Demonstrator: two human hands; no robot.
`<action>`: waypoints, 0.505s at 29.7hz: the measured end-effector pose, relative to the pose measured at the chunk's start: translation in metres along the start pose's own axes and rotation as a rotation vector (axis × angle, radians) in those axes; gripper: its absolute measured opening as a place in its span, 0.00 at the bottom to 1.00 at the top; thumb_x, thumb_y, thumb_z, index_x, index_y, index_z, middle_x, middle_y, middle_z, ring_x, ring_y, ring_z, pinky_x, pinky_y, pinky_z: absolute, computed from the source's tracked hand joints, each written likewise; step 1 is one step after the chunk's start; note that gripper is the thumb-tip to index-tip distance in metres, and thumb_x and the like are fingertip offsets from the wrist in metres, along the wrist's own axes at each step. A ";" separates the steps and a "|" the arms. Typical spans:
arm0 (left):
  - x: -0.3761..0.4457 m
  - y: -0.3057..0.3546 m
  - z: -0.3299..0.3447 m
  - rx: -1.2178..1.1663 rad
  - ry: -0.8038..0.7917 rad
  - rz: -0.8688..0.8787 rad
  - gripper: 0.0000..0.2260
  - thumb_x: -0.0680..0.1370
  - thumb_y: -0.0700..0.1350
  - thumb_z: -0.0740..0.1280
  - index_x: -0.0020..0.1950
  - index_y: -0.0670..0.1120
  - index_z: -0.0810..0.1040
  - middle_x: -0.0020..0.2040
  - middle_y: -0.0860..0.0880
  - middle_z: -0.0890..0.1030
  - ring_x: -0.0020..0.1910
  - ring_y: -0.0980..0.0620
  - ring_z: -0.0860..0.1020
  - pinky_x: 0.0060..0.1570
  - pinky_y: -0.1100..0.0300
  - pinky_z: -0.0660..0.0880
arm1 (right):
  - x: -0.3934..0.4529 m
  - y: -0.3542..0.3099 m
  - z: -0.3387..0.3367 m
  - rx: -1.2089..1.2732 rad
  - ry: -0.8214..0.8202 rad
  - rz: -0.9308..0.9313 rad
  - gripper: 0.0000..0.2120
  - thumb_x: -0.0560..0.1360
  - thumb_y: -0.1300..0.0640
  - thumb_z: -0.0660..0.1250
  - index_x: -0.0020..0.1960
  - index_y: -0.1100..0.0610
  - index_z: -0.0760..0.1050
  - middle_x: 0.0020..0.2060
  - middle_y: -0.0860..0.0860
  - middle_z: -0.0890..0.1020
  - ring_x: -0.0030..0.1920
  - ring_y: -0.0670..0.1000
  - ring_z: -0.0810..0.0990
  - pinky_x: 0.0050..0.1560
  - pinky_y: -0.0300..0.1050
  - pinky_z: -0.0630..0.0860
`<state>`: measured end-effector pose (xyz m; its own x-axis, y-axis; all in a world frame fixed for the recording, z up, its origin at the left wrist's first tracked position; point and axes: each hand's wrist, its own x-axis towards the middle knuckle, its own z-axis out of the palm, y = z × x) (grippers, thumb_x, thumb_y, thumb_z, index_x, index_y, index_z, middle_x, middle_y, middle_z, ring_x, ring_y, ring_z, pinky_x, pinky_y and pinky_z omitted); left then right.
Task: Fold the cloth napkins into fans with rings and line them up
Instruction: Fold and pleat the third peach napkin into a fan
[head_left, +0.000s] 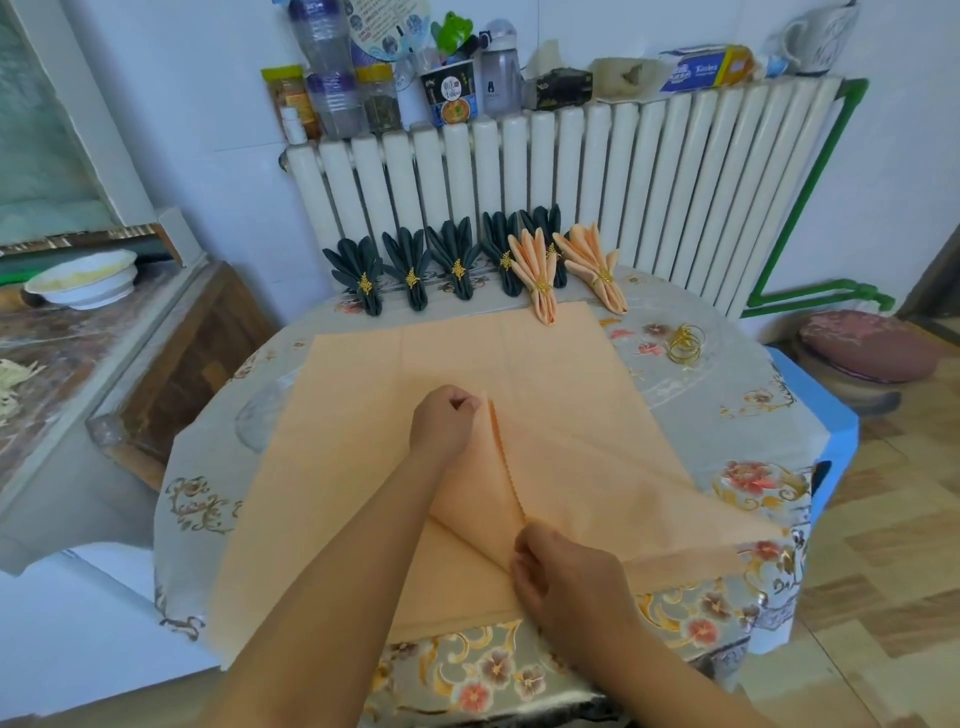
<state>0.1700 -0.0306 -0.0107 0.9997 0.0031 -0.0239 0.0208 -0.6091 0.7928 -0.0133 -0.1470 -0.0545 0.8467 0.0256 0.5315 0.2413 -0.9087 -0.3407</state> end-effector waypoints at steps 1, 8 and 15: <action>0.002 0.000 0.004 0.017 0.005 0.004 0.05 0.80 0.45 0.63 0.47 0.46 0.77 0.47 0.51 0.78 0.47 0.52 0.74 0.45 0.60 0.67 | 0.000 0.000 0.000 0.014 0.023 -0.010 0.09 0.63 0.54 0.70 0.38 0.49 0.71 0.27 0.44 0.75 0.24 0.44 0.71 0.21 0.37 0.64; 0.008 -0.010 0.022 0.190 0.082 0.016 0.07 0.80 0.46 0.62 0.51 0.47 0.78 0.51 0.49 0.79 0.45 0.50 0.75 0.42 0.59 0.67 | 0.003 0.002 -0.001 0.070 0.043 -0.056 0.14 0.55 0.60 0.81 0.37 0.50 0.81 0.44 0.47 0.85 0.39 0.44 0.83 0.26 0.35 0.74; 0.002 -0.012 0.031 0.359 0.159 0.135 0.05 0.80 0.46 0.61 0.48 0.47 0.75 0.51 0.47 0.75 0.51 0.46 0.73 0.45 0.54 0.68 | 0.003 0.003 0.001 0.073 0.003 -0.058 0.07 0.59 0.58 0.77 0.36 0.50 0.82 0.47 0.47 0.85 0.39 0.44 0.84 0.26 0.35 0.76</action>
<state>0.1710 -0.0479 -0.0395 0.9831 0.0098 0.1828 -0.0880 -0.8505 0.5186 -0.0095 -0.1486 -0.0548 0.8290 0.0755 0.5542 0.3237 -0.8728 -0.3652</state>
